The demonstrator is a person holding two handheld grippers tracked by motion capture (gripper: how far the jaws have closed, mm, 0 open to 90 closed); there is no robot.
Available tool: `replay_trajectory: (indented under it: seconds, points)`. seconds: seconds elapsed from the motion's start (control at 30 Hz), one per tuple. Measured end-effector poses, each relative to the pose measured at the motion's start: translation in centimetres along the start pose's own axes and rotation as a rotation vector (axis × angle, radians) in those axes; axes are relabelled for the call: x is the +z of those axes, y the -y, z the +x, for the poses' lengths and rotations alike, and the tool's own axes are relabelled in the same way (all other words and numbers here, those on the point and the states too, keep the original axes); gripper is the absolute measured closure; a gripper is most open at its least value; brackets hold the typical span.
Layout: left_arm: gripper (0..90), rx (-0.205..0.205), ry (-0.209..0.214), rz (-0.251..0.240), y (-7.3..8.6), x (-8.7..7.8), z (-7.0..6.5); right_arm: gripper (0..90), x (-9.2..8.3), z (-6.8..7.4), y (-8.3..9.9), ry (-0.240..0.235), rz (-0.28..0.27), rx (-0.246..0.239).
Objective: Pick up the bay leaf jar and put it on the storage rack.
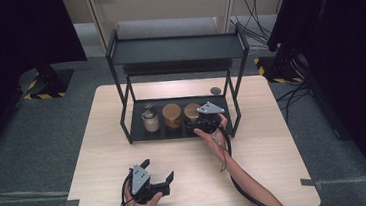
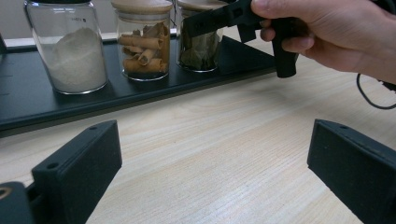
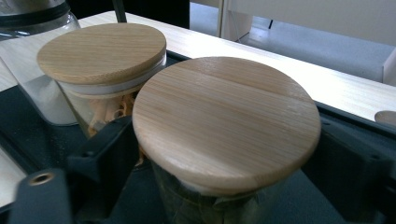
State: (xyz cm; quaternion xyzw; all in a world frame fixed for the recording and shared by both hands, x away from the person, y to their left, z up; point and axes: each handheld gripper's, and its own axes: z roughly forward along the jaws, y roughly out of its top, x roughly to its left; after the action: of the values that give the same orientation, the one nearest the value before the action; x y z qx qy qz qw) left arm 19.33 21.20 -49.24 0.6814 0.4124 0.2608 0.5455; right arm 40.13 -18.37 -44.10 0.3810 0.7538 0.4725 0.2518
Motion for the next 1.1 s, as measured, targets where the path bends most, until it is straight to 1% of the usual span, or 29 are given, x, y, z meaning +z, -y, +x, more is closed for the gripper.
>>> replay_trajectory:
  seconds: [0.03,0.07,0.23,0.43,0.5,0.93,1.1]
  points:
    - [2.6,0.001,0.000,0.000,0.0,0.0,0.0,9.7,-0.1,0.0,-0.1,0.002,0.004,0.006]
    - [2.6,0.000,0.000,0.000,0.0,0.0,0.0,9.3,-0.2,0.0,-0.1,0.002,0.005,0.010]
    - [2.6,-0.001,0.000,0.000,0.0,0.0,0.0,8.5,-0.7,-0.1,-0.1,-0.010,-0.004,0.020]
    - [2.6,0.000,-0.001,-0.001,0.0,0.0,0.0,7.2,-1.5,-0.1,-0.1,-0.012,-0.018,0.044]
    - [2.6,0.000,-0.001,-0.001,0.0,0.0,0.0,6.9,-1.8,0.0,0.0,-0.007,-0.027,0.045]
    - [2.5,0.001,-0.001,-0.001,0.0,0.0,0.0,6.8,-3.1,0.1,0.5,-0.017,-0.052,0.058]
    - [2.5,0.001,-0.001,0.000,0.0,0.0,0.0,6.6,-3.5,0.2,0.7,-0.025,-0.059,0.056]
